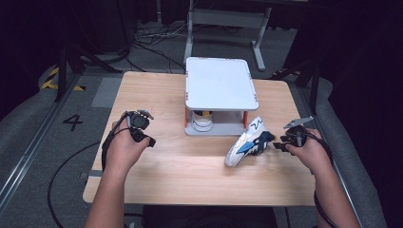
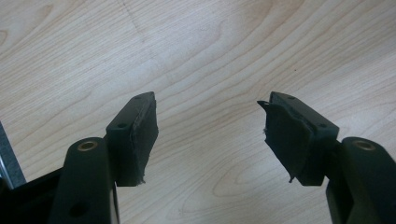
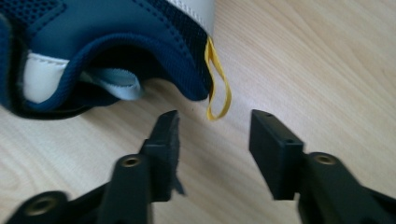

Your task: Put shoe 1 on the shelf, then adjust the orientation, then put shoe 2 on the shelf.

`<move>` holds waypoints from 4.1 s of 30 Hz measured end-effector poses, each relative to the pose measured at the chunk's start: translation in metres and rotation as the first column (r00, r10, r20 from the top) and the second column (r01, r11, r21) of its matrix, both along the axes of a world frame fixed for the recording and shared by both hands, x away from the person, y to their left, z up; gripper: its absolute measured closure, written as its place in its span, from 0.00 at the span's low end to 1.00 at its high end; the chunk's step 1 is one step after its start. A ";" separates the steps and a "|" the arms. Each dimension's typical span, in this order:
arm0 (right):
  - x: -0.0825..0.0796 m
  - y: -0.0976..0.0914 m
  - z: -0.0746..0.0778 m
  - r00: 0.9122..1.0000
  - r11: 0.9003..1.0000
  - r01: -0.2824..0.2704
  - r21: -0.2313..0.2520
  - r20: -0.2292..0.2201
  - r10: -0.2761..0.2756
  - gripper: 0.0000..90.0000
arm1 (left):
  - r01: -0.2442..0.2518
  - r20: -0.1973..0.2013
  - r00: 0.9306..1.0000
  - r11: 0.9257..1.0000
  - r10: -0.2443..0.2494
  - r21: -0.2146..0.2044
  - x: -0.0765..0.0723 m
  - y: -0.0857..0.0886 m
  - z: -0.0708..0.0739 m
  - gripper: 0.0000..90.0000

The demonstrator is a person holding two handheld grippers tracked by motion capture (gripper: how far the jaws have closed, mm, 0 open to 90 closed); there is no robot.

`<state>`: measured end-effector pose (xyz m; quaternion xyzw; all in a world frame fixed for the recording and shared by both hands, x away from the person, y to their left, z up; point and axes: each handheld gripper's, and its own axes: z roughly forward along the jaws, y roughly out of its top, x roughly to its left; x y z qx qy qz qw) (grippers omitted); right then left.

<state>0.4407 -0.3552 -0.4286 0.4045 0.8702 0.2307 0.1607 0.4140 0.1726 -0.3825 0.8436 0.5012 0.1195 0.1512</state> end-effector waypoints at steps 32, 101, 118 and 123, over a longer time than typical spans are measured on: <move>-0.038 0.009 0.025 0.995 0.996 -0.087 -0.022 -0.041 0.086 0.98 | 0.056 0.010 0.998 0.998 -0.056 -0.019 0.017 -0.017 0.003 0.39; -0.036 0.134 0.035 0.929 0.931 -0.363 -0.030 0.066 0.364 0.72 | 0.018 -0.050 0.999 0.999 -0.020 -0.034 0.012 -0.003 -0.011 0.39; -0.041 0.140 0.060 0.925 0.947 -0.319 -0.048 0.201 0.321 0.86 | 0.034 -0.029 0.999 0.998 -0.036 -0.057 0.014 -0.003 -0.005 0.39; -0.016 0.147 0.066 0.915 0.946 -0.307 -0.101 0.242 0.323 0.86 | 0.026 -0.027 0.999 0.998 -0.027 -0.061 0.013 0.001 -0.005 0.39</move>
